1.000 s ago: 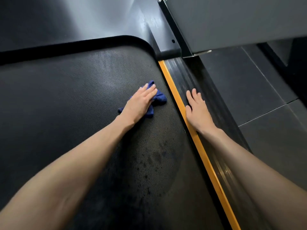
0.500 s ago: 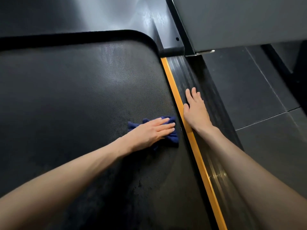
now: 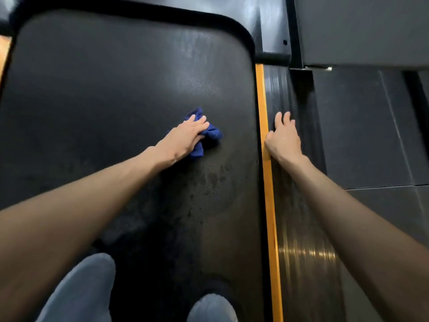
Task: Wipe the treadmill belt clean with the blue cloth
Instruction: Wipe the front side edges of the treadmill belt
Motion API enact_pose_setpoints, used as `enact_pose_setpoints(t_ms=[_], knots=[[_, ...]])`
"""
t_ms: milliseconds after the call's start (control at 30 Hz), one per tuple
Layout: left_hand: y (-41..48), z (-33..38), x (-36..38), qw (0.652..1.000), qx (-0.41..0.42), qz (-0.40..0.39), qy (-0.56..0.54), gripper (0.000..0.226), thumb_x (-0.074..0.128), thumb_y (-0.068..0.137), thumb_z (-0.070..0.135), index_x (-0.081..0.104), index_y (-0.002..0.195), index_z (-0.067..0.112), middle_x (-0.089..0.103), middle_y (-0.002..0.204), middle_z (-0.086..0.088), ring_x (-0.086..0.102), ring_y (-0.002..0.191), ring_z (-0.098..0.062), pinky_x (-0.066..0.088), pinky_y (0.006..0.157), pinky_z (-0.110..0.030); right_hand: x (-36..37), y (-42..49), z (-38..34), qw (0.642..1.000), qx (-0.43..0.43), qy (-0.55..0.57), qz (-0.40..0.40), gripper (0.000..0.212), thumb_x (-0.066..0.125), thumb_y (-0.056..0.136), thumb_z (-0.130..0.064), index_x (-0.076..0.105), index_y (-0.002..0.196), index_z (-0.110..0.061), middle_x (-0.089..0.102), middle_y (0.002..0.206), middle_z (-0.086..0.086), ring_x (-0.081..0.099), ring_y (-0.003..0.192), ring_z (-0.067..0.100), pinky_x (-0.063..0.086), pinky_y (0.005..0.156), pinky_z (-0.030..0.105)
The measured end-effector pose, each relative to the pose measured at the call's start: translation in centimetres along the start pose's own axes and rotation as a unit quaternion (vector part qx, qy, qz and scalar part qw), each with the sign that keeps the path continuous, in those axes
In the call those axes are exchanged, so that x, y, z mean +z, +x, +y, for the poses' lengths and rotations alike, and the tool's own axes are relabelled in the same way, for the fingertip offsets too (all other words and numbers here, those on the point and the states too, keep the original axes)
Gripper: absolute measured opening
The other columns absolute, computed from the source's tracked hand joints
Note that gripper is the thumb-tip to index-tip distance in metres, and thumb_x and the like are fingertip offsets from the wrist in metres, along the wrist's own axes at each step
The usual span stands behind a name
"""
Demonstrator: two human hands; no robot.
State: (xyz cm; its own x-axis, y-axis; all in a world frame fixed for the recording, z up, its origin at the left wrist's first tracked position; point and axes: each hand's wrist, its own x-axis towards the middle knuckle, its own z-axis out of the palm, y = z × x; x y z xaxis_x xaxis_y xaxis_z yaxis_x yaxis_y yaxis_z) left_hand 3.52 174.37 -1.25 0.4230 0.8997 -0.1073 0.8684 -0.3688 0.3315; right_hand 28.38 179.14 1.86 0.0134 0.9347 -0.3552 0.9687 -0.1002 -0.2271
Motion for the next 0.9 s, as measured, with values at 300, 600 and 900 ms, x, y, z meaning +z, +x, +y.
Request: enact_pose_setpoints(t_ms=[300,600,900], knots=[[-2.1,1.6,3.6,0.981,0.188,-0.020,-0.040,0.052,0.031,0.099,0.037,0.057,0.126,0.002,0.052,0.135,-0.016,0.042,0.129,-0.036,0.018,0.112,-0.037,3.2,0.1,0.1,0.989,0.004,-0.016,0.147,0.054,0.034,0.098,-0.015,0.019,0.149,-0.009,0.014,0.157,0.012,0.011,0.144,0.030,0.016,0.115,0.045],[-0.5,-0.8,5.8,0.971,0.236,0.014,0.022,0.046,0.023,0.101,0.031,0.047,0.132,0.009,0.050,0.136,-0.016,0.044,0.128,-0.037,0.033,0.107,-0.048,4.5,-0.1,1.2,0.977,-0.023,0.056,0.202,0.050,0.033,0.100,-0.020,0.026,0.149,-0.013,0.017,0.157,0.008,0.011,0.145,0.023,0.008,0.116,0.041],[4.8,-6.0,1.8,0.978,-0.099,0.183,0.009,0.040,0.040,0.092,0.010,0.049,0.129,-0.002,0.049,0.134,-0.025,0.042,0.127,-0.043,0.019,0.110,-0.036,5.3,-0.2,0.9,0.972,-0.006,0.035,0.234,0.052,0.027,0.097,-0.025,0.027,0.149,-0.014,0.019,0.157,0.006,0.013,0.145,0.020,0.007,0.116,0.037]])
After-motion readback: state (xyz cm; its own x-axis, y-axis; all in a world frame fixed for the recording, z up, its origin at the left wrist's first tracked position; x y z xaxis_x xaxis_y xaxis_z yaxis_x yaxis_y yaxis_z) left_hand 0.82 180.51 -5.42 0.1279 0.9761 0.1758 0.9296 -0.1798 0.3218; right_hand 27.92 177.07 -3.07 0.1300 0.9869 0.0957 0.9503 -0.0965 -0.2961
